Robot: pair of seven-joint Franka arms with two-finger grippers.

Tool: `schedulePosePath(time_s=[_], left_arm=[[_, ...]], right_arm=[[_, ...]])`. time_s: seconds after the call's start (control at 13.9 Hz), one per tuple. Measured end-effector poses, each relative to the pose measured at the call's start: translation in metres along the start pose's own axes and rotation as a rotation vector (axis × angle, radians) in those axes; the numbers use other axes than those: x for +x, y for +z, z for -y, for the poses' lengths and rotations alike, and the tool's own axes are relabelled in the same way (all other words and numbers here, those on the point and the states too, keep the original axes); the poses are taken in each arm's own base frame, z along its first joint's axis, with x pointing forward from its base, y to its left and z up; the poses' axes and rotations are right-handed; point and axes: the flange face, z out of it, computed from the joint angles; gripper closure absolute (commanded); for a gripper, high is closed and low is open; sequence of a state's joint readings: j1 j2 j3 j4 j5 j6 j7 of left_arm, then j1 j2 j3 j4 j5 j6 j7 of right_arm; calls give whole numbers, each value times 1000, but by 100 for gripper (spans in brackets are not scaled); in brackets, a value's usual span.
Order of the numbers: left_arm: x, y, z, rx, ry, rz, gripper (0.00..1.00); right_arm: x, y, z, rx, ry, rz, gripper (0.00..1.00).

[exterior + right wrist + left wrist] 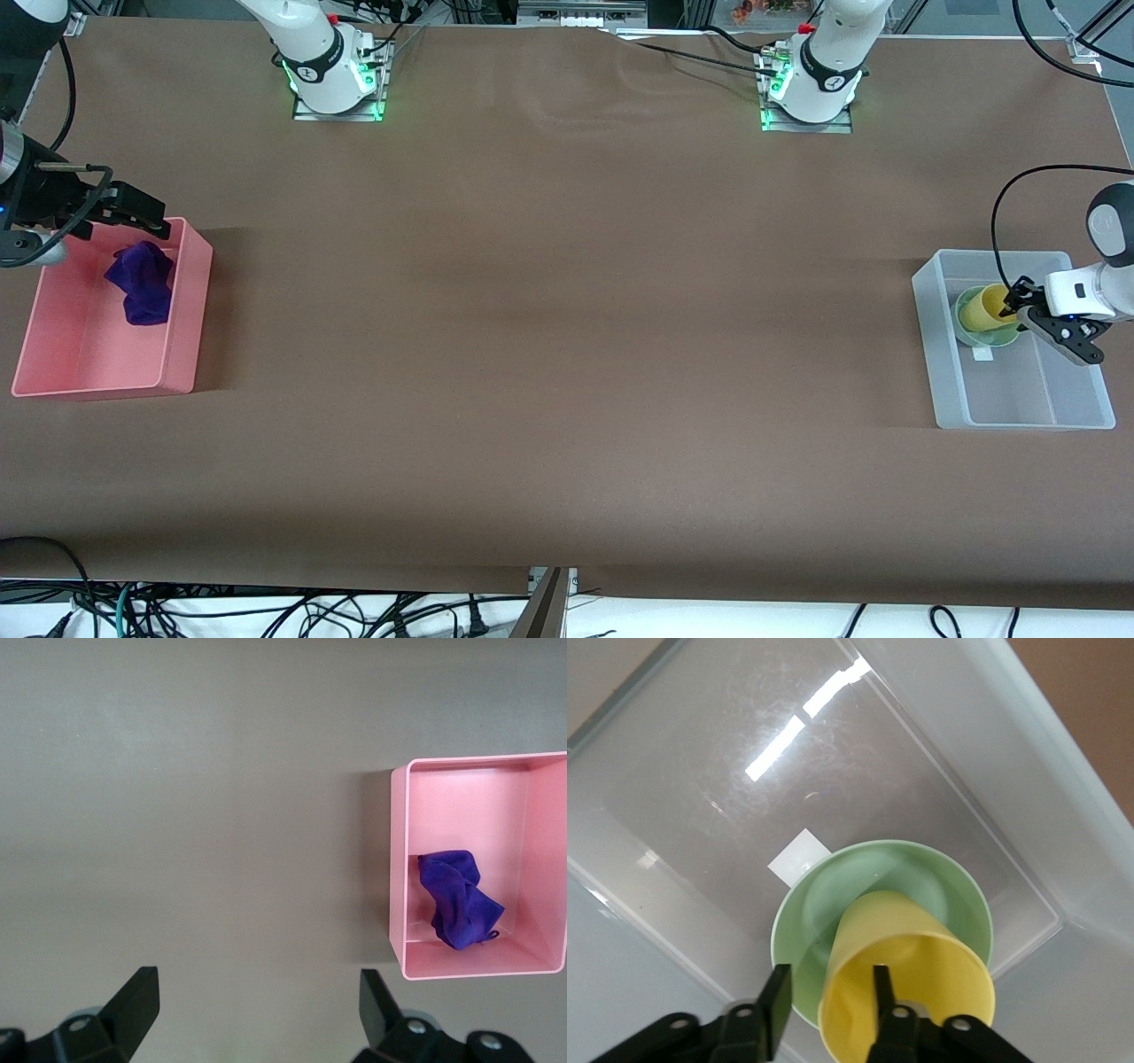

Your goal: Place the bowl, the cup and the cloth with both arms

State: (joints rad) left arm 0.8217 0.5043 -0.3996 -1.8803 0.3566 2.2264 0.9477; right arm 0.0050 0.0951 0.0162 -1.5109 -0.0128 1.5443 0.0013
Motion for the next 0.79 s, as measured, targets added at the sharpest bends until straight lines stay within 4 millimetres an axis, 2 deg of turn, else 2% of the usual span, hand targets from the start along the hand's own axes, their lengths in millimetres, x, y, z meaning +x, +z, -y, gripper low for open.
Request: schedulePosePath(time_s=[0.14,0.29,0.65,0.79], left_arm=[[6,-18,-4,-3,12,13,0],[29,-58,-21,-8,0,35,0],[103,-198,-99,-41,-164,135,0],[134,-240,-139,-43,-237,162,0]], right_arm=[[0,0,0,0,0,-1,0],[0,0,0,0,0,-1,0],[0,0,0,0,1,-2,0],[0,0,-1,0,1,-2,0]])
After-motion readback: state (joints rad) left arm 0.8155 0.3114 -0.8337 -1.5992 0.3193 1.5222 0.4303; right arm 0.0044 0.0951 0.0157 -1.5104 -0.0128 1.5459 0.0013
